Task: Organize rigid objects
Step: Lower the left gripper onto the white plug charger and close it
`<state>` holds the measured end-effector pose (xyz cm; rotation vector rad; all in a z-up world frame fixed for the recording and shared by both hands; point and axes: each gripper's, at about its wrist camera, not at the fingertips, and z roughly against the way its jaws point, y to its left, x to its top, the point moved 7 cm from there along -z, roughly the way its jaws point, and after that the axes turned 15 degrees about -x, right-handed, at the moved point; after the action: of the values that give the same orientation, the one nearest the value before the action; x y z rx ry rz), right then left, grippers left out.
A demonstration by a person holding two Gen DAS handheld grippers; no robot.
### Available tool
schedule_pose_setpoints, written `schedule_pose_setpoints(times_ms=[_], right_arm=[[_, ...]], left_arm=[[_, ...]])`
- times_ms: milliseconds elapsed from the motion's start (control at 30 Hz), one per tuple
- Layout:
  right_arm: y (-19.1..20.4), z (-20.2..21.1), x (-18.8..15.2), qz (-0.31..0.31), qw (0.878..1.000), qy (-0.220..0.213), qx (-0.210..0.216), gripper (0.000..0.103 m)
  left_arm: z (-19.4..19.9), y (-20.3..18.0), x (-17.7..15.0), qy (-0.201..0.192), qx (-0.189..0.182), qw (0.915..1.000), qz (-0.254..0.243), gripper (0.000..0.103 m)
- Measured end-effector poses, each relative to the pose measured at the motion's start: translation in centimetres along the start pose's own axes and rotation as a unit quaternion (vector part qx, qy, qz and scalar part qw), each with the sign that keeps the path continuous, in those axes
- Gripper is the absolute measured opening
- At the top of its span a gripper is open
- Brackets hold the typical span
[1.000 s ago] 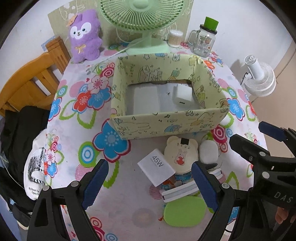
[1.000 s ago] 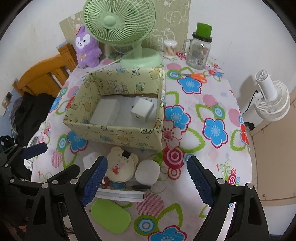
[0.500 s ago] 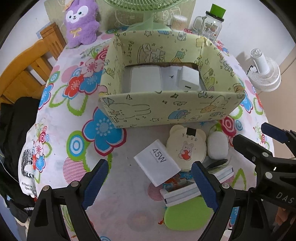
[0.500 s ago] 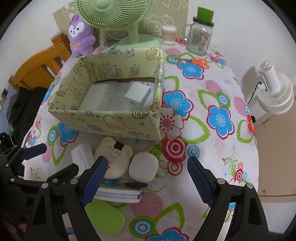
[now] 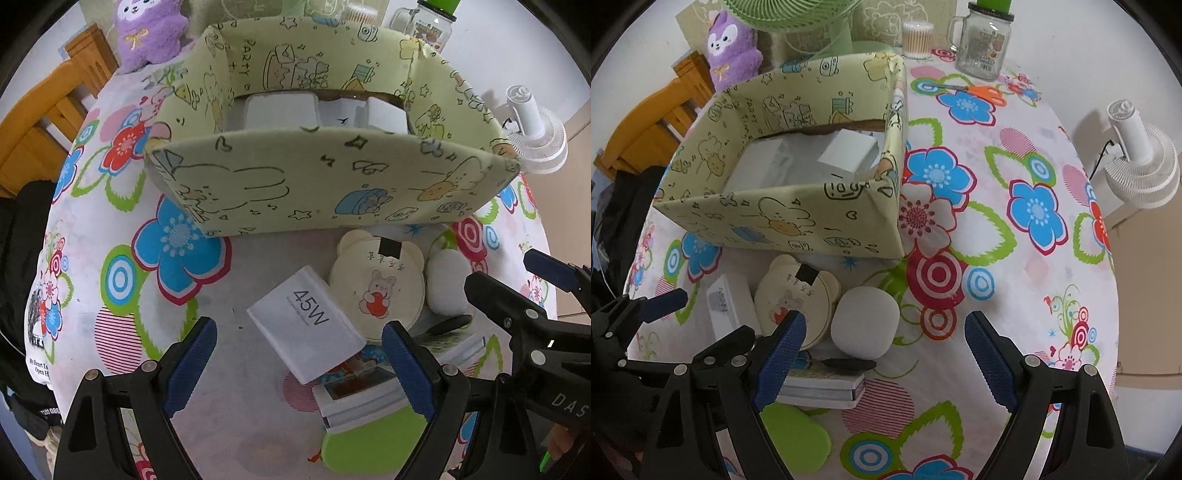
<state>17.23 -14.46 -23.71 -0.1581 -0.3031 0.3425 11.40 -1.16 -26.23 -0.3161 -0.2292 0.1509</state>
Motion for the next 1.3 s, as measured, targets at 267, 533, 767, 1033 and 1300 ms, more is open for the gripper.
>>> schedule_pose_setpoints(times_ms=[267,533,767,1033,1300], right_arm=[[0.5,-1.7,-0.2,-0.01,1.0,0.022,0.002,0.09],[0.5,-3.1,-0.4,-0.013,0.999,0.037,-0.001,0.09],[0.7,-4.1,-0.2,-0.017,0.999,0.049,-0.005,0.09],[0.5,-5.9,-0.2,-0.045,0.997,0.07,-0.003,0.076],[1.7,-6.0,0.2,-0.036,0.997,0.062,0.0,0.063]], left_arm=[[-1.4,0.9,0.2,0.013,0.01,0.9998,-0.008,0.092],[-2.6,1.0,0.0,0.021,0.011,0.9997,-0.011,0.084],[-3.6,1.4,0.1,0.027,-0.005,0.9996,-0.009,0.076],[-3.8,1.4,0.0,0.028,-0.016,0.9995,-0.002,0.071],[-3.8,1.0,0.3,0.032,-0.012,0.9993,-0.016,0.066]])
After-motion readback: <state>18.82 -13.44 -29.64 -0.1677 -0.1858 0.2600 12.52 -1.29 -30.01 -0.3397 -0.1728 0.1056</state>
